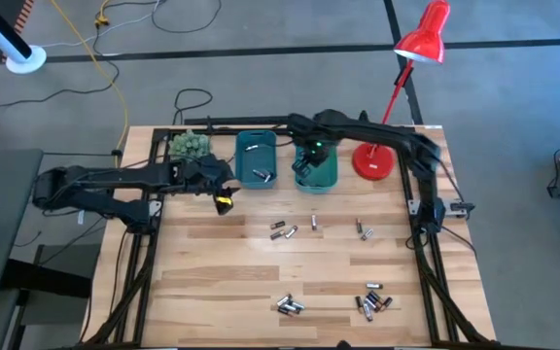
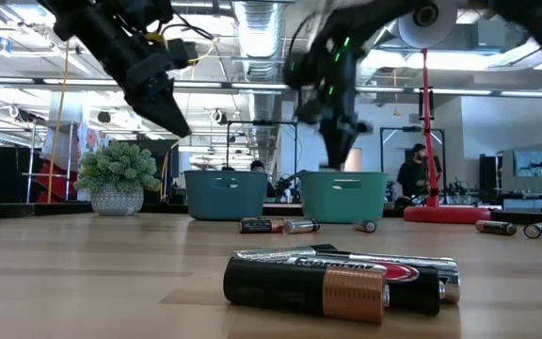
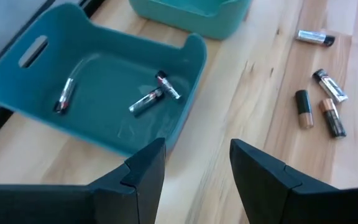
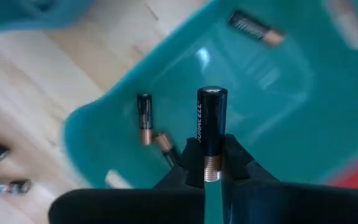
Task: Sort batteries
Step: Put the black battery into the green bin
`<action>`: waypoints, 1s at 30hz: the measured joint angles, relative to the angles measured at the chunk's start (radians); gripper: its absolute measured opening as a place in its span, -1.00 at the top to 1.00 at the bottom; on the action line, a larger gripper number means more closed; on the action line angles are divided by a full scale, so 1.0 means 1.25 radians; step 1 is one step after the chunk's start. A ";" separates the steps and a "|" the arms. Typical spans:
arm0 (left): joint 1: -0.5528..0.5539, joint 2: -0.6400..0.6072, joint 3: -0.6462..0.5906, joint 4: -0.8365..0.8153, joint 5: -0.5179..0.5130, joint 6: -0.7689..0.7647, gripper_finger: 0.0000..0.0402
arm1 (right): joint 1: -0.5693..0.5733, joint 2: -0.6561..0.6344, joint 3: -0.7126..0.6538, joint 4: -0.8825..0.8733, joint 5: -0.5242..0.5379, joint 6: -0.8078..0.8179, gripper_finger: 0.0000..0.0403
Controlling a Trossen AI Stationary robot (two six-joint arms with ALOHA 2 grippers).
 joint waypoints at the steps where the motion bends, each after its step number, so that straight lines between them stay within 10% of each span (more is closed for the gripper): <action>1: 0.000 -0.012 0.000 -0.012 -0.004 0.000 0.14 | -0.008 0.025 0.003 0.001 -0.007 -0.003 0.95; 30: 0.001 -0.098 0.000 -0.024 -0.039 -0.027 0.14 | -0.032 0.078 0.004 0.045 -0.011 0.008 0.28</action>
